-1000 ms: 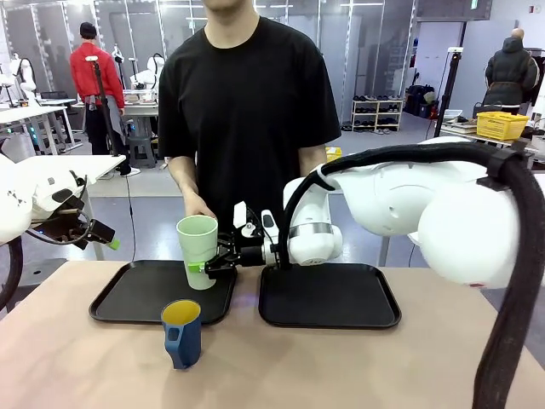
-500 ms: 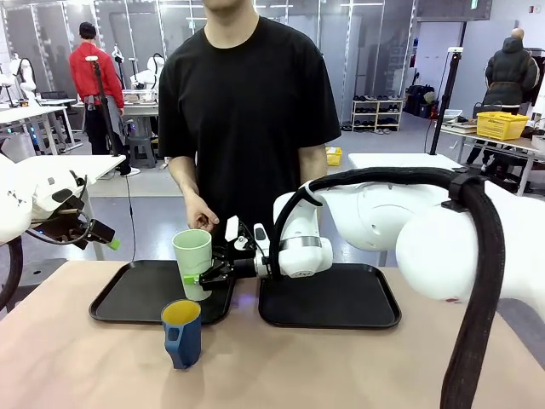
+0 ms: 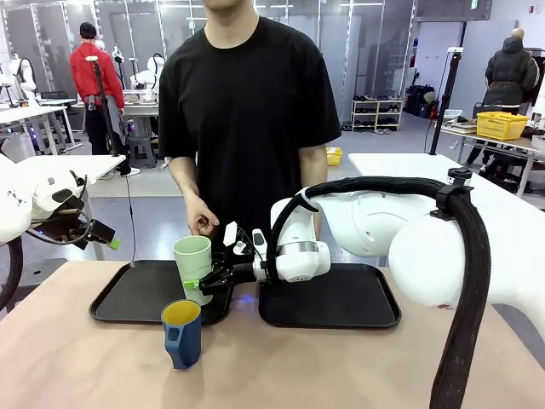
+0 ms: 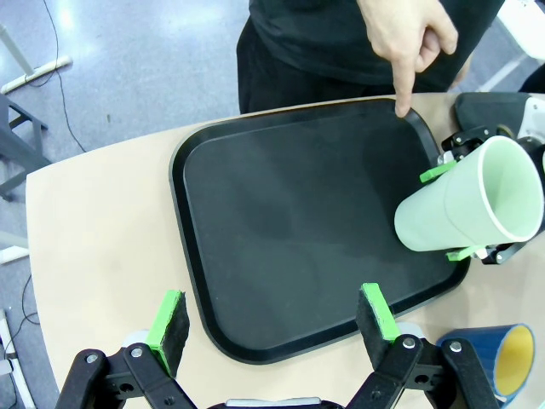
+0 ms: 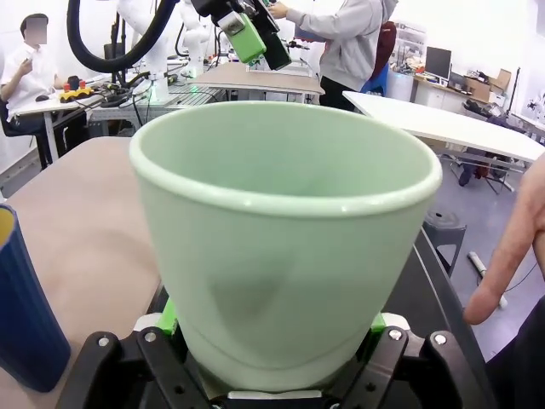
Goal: Sort and store the cups by type.
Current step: Place the picked Reusable plastic cup into the Flat Tray indicated by the person.
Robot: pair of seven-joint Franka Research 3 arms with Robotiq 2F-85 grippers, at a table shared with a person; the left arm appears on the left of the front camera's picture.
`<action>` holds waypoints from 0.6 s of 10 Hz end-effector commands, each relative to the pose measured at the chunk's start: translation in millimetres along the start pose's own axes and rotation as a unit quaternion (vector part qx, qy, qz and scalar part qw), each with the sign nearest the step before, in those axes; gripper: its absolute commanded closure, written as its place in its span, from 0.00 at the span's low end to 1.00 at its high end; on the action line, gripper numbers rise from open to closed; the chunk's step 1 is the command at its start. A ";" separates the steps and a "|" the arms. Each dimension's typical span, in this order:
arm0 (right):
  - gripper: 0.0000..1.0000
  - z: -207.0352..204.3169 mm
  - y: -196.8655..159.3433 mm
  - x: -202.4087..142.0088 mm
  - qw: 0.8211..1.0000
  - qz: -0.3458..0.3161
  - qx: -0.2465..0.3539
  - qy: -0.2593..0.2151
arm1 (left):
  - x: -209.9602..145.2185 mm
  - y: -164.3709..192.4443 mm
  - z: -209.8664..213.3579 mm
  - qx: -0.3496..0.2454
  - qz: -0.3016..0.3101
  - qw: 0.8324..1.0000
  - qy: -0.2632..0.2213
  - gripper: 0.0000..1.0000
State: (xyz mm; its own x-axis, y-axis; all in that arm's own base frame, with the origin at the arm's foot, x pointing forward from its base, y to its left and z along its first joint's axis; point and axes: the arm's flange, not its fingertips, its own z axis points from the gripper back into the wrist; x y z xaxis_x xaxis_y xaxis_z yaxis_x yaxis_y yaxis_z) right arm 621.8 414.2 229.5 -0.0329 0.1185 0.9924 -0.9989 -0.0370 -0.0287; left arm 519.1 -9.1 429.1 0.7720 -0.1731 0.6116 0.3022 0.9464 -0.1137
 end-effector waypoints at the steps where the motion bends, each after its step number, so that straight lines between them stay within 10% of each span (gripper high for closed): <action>1: 0.15 -1.6 -4.7 8.1 1.000 -0.025 0.004 0.004 | 1.2 0.2 0.8 -0.001 0.004 1.000 -0.003 0.00; 2: 0.00 0.7 -4.5 9.3 1.000 -0.026 0.004 0.005 | 1.2 0.2 0.8 -0.001 0.004 1.000 -0.003 0.00; 6: 0.00 7.1 -1.5 12.7 0.999 -0.035 0.017 0.014 | 1.2 0.2 0.8 -0.001 0.004 1.000 -0.003 0.00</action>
State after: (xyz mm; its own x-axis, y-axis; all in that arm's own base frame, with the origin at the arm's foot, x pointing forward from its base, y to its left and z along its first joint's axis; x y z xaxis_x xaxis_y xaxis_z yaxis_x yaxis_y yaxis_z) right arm 623.5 411.2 233.5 0.0026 0.1358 0.9907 -0.9988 -0.0474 0.0091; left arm 519.1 -9.1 429.1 0.7720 -0.1730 0.6116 0.3022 0.9464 -0.1137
